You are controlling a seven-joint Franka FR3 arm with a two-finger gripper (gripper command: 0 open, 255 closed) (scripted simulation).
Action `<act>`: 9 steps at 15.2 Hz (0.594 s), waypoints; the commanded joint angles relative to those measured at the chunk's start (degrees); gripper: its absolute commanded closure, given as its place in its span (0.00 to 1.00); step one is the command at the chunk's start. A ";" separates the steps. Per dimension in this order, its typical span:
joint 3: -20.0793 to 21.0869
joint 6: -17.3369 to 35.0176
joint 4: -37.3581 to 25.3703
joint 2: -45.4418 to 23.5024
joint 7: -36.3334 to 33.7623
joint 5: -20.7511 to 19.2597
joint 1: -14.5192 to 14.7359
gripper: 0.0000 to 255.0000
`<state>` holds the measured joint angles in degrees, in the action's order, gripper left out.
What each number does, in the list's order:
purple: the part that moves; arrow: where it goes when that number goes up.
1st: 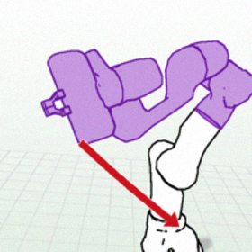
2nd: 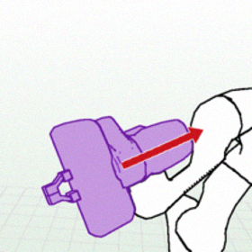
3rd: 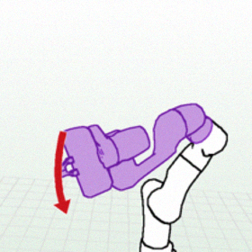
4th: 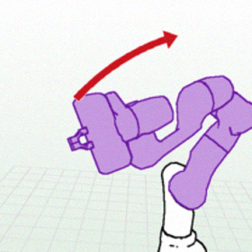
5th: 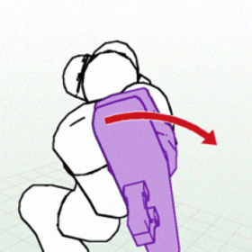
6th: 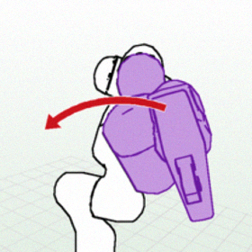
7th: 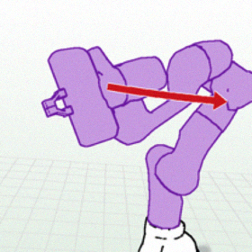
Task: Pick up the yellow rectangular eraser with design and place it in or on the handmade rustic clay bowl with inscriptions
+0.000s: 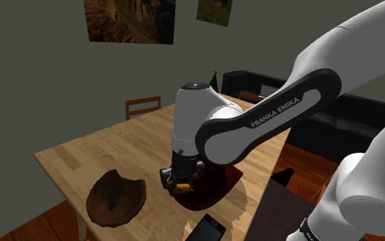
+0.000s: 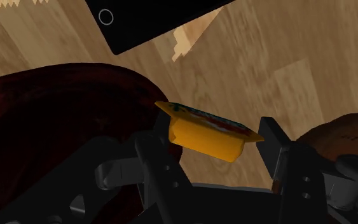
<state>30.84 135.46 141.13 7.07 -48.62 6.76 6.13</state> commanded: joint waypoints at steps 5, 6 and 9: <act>0.38 -3.20 -5.88 -3.01 -1.78 -2.38 -0.59 1.00; 0.64 -3.55 -8.40 -5.48 -3.06 -4.11 -0.79 1.00; 0.80 -5.19 -16.30 -12.82 -6.70 -9.22 -0.52 1.00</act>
<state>31.70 130.62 127.20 -3.35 -54.35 -0.77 5.64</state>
